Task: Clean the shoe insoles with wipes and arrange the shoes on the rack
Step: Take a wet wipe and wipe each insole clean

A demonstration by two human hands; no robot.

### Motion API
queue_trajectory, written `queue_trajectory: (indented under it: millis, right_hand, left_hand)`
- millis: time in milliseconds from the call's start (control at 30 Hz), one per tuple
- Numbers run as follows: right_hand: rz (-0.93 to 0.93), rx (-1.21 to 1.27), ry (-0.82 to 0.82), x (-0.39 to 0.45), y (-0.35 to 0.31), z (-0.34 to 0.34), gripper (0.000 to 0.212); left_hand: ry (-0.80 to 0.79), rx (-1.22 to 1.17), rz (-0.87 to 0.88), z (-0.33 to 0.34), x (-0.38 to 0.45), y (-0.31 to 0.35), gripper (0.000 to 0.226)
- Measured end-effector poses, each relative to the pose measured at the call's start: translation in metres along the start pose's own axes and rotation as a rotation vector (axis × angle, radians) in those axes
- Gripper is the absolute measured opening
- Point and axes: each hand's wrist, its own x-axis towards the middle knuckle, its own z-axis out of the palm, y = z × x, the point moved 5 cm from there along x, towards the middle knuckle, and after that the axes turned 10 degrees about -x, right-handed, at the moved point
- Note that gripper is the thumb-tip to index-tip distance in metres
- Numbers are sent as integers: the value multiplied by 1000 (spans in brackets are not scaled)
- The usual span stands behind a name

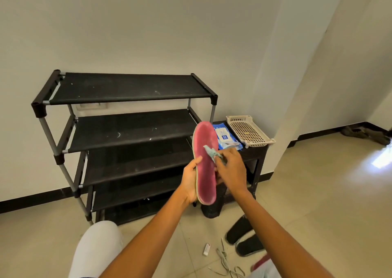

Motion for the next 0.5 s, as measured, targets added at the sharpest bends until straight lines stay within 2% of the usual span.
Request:
queue_trajectory:
  millis: [133,167,300,367,433,500]
  right_hand:
    - [-94,-17,-109,-5,-13,8,15]
    - [-128,-56,-98,-11,-18,10,15]
    - [-203,-45,15,-35,-37,11,17]
    - [-320,-67,-21,-46,-44,14,20]
    - [-379,-189,-25,-40,-44,13,21]
    - [-260,-259,28,-18,-37,9,19]
  left_hand:
    - [-4,22,29,5,1,11,44]
    - [14,26,35,3,3,14,44]
    - [42,6,54,-10,14,22,71]
    - [38,13,62,-17,14,23,68]
    - [10,62,80,-17,12,23,60]
    - [10,132,98,-8,9,17,47]
